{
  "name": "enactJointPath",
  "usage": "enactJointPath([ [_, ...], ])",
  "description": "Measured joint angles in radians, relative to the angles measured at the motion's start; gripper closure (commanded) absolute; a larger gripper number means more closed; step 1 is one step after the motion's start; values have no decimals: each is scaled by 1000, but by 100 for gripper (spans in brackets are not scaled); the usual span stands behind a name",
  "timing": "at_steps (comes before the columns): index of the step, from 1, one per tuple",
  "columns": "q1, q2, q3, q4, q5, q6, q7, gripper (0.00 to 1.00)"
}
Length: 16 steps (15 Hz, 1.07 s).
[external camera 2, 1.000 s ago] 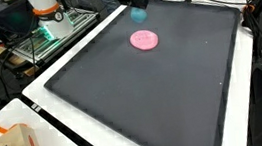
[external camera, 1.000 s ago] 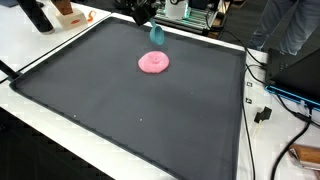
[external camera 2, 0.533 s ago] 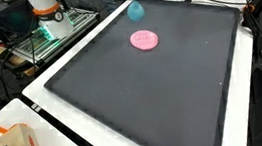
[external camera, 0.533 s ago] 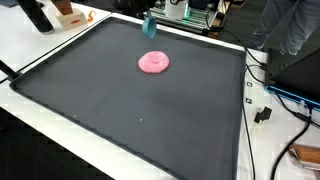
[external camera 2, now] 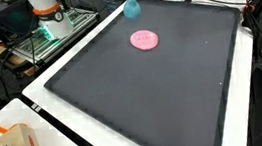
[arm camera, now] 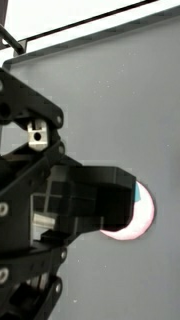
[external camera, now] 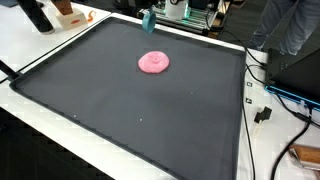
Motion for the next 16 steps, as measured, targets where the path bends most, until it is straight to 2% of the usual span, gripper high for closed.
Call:
enactJointPath([
  [4,15,18,7,21,-12,-23,9,71],
  [8,47,63,45,48,-84,-34,65,71],
  [12,103,143,89,81,-206,-49,160,71],
  [16,172,233,104,118,-374,-69,260,71],
])
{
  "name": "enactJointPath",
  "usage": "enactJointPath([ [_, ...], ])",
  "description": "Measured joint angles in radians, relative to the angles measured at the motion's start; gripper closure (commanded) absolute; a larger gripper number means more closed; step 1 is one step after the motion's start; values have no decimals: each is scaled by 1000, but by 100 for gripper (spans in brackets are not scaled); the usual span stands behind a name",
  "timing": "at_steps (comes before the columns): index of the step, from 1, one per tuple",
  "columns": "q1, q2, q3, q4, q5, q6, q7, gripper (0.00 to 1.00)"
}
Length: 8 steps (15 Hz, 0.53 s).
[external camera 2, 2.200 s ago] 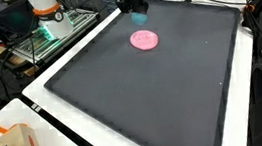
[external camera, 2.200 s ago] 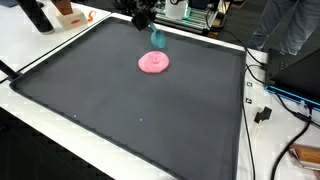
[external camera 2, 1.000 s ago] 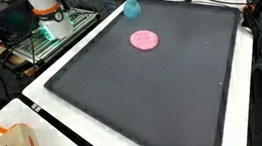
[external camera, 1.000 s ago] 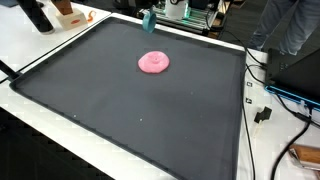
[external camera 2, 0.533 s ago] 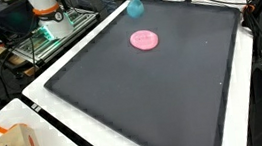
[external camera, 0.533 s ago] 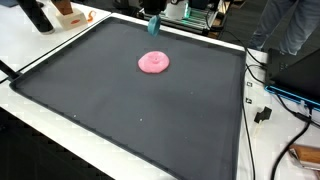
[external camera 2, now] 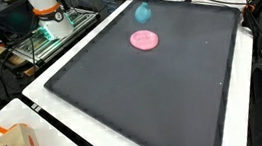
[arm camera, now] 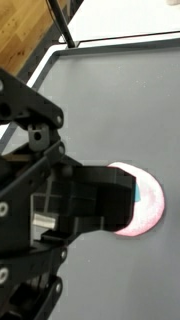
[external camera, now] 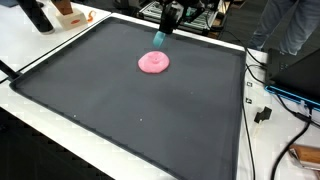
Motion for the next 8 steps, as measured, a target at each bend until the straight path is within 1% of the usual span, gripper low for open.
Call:
enactJointPath([
  [5,78,93,0,31,-189,-22,76,71],
  [8,119,138,0,45,-265,-47,117,71],
])
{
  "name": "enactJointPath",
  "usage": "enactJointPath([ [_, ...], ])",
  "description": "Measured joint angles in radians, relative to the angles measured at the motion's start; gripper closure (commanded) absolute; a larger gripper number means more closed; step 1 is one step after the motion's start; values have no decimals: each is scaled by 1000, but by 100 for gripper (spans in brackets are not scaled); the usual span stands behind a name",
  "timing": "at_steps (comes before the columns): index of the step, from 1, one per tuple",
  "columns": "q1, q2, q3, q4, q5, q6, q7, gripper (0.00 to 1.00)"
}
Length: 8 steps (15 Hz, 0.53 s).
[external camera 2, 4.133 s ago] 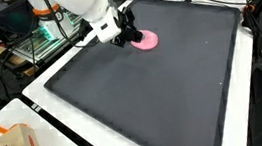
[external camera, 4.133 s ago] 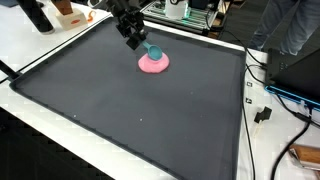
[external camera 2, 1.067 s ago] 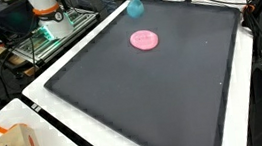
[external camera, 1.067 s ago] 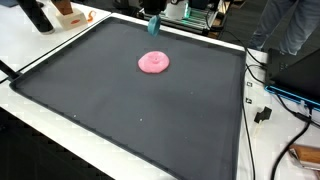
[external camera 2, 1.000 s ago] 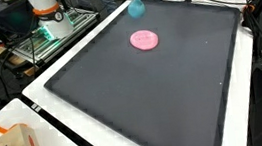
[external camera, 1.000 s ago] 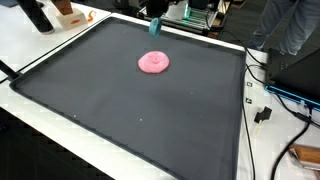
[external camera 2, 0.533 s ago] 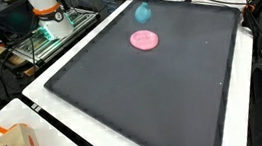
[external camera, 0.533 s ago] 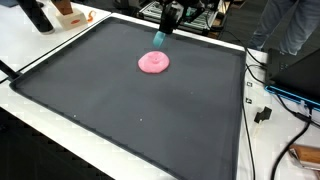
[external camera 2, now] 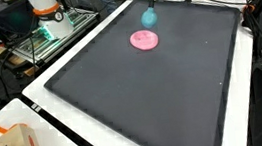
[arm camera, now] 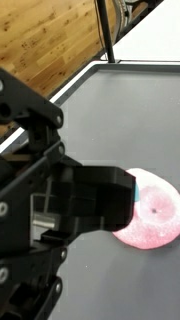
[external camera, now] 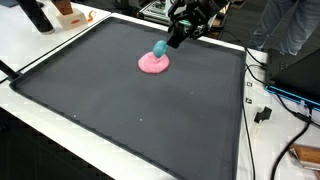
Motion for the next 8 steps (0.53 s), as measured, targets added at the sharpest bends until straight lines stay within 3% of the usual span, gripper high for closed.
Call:
enactJointPath([
  [8,88,84,1,17,-175,-69,133,71],
])
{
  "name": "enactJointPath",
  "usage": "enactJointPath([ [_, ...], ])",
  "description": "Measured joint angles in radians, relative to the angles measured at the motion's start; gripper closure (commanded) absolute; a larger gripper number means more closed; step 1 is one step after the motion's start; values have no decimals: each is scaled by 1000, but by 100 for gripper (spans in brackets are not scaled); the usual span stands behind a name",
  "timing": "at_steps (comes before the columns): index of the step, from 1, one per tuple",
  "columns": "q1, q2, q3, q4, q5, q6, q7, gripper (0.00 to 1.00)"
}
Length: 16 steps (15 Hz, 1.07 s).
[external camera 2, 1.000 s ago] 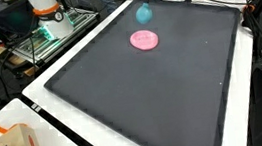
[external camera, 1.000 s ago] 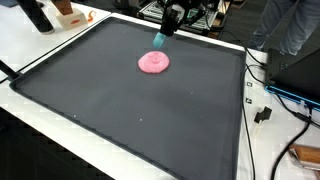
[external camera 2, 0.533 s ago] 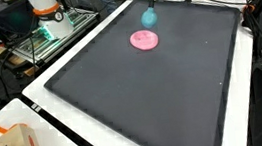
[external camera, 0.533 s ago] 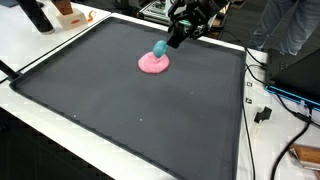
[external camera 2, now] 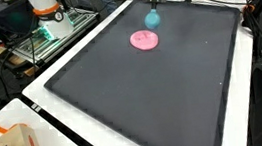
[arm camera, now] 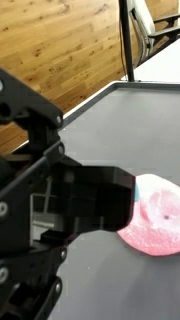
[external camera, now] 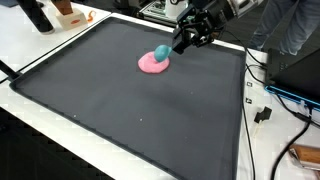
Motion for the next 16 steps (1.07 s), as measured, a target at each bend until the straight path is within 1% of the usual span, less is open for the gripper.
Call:
enactJointPath([
  [8,29,51,14,17,-13,-119,20,71],
  [16,29,78,25,40,-10,-148,8,71],
])
